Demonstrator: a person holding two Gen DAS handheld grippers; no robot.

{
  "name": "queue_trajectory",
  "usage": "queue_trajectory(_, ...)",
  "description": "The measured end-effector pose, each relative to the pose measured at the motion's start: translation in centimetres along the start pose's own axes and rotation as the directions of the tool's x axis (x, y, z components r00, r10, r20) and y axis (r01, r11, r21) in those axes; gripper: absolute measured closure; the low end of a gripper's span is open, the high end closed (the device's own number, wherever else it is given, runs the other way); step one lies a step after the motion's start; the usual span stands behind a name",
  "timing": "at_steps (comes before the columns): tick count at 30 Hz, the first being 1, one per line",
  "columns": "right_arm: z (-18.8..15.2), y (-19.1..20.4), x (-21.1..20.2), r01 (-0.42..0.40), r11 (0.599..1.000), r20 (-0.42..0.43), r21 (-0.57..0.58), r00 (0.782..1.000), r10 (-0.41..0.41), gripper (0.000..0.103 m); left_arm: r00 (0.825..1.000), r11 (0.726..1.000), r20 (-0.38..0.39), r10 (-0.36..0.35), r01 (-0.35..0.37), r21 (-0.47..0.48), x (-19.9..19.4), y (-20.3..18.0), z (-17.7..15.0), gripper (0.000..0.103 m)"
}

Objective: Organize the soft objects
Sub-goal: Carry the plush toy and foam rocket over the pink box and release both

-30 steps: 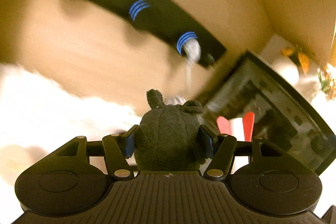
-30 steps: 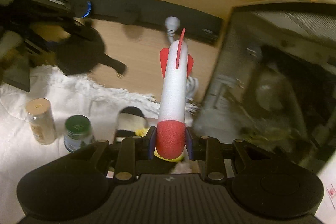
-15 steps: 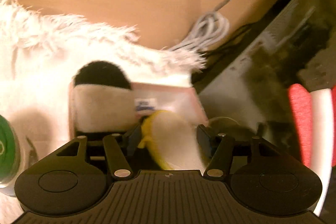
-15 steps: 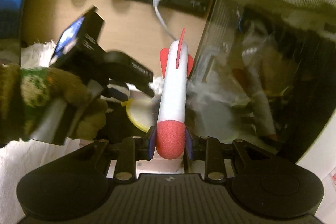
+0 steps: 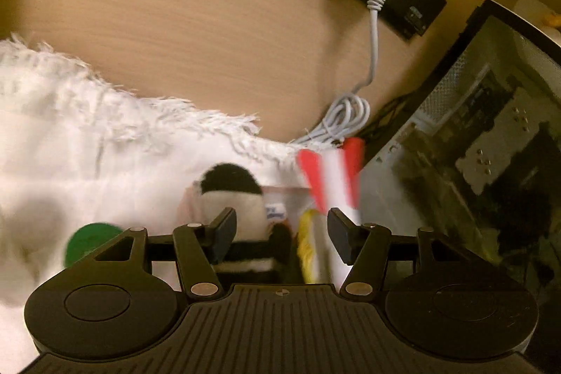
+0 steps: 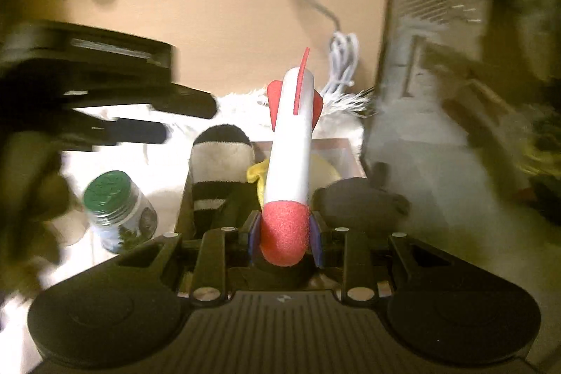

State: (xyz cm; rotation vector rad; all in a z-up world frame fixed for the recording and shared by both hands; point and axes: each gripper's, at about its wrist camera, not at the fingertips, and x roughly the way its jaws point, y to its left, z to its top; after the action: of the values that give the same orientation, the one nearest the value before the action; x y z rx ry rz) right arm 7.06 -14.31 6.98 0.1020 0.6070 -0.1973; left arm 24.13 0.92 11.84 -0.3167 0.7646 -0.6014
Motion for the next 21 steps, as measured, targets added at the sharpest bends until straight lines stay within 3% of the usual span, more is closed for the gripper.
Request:
queue_trajectory(3,-0.2,1.2,1.4,-0.004,1.000,-0.028,-0.023,1.000,0.003,0.070,1.000,0.999,-0.011,0.011,-0.010,0.033,-1.4,0.4,-0.4,0.041)
queue_trajectory(5,-0.8,1.3,0.3,-0.020,0.999,-0.009,-0.037,1.000,0.020,0.054,1.000,0.998,-0.017,0.011,-0.010,0.054,-1.4,0.4,-0.5,0.041)
queue_trajectory(7,-1.2,1.0,-2.0,-0.009,0.998,0.070,-0.063,0.997,0.013,0.027,1.000,0.998,-0.024,0.002,-0.001,0.066,-1.1,0.5,-0.4,0.041)
queue_trajectory(8,-1.7,0.9,-3.3,0.028,0.996,0.121,-0.085,0.992,-0.018,0.023,1.000,0.998,-0.030,-0.004,0.006,0.065,-0.8,0.5,-0.4,0.041)
queue_trajectory(10,-2.3,0.9,-4.9,0.161,0.977,0.208,-0.138,0.969,-0.130,0.022,0.999,0.998,-0.049,-0.015,0.018,0.059,0.8,0.0,-0.6,0.041)
queue_trajectory(13,-2.8,0.9,-4.8,0.321,0.930,0.242,-0.181,0.931,-0.274,0.022,0.996,0.995,-0.072,-0.058,0.064,0.080,3.1,-1.6,-0.8,0.041)
queue_trajectory(16,-3.3,0.7,-3.5,0.383,0.901,0.227,-0.201,0.913,-0.338,0.028,0.988,0.983,-0.114,-0.103,0.119,0.142,5.1,-4.0,-1.3,0.041)
queue_trajectory(19,-3.9,1.4,-1.8,0.437,0.861,0.252,-0.260,0.891,-0.377,0.028,0.988,0.966,-0.133,-0.076,0.106,0.234,6.5,-5.7,-2.0,0.045)
queue_trajectory(21,-4.0,1.8,-0.2,0.443,0.848,0.241,-0.293,0.892,-0.382,0.030,0.989,0.957,-0.143,-0.027,0.067,0.281,7.3,-6.0,-2.3,0.060)
